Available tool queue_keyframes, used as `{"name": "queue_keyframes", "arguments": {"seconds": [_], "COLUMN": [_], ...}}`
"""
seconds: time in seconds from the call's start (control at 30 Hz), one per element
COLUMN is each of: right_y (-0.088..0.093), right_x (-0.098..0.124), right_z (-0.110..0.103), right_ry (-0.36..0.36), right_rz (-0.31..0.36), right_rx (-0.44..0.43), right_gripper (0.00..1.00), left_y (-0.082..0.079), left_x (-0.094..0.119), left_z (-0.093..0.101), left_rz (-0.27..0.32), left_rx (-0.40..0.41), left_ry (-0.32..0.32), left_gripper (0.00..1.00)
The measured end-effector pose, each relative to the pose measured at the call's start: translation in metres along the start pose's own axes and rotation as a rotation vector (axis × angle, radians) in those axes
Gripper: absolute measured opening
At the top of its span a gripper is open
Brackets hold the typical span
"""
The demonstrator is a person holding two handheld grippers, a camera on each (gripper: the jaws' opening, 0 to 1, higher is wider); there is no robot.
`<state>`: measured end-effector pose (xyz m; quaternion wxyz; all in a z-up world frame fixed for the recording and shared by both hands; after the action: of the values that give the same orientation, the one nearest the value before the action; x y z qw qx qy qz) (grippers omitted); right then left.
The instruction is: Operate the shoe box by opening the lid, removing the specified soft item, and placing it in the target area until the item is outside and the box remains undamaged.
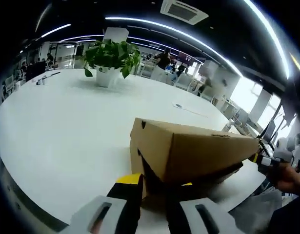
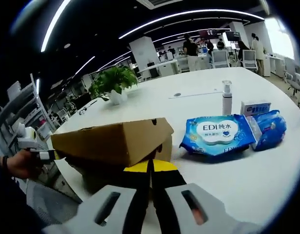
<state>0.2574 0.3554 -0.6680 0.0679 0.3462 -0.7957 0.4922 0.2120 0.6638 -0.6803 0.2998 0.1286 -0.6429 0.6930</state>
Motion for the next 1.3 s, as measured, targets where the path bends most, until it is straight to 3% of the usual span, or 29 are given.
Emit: {"name": "queue_keyframes", "arguments": {"seconds": [0.63, 1.13, 1.3], "right_y": [0.01, 0.023, 0.025], "right_x": [0.006, 0.011, 0.012], "right_z": [0.005, 0.01, 0.012], "right_ry": [-0.017, 0.015, 0.011], "right_rz": [-0.008, -0.042, -0.04], "right_rx": [-0.045, 0.02, 0.003], "right_gripper": [0.0, 0.0, 0.0], "left_y": [0.007, 0.018, 0.022], "left_x": [0.014, 0.022, 0.022], "left_z": [-0.008, -0.008, -0.007], "left_rz": [-0.004, -0.034, -0.047], "left_rx": [0.029, 0.025, 0.021], "left_ry": [-0.027, -0.024, -0.019], "left_gripper": [0.18, 0.18, 0.18]}}
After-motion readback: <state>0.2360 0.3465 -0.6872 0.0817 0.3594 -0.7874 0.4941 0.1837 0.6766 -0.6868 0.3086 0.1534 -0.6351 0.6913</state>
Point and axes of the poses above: the point that each gripper's makers call its tool centre point, and the gripper's own axes: x roughly backward along the fingers, z roughly to its right, y roughly out of its underside, the point moved 3 cm from there along x, roughly backward along the fingers, and after that the axes turned 13 degrees about -x, right-handed, at the moved point
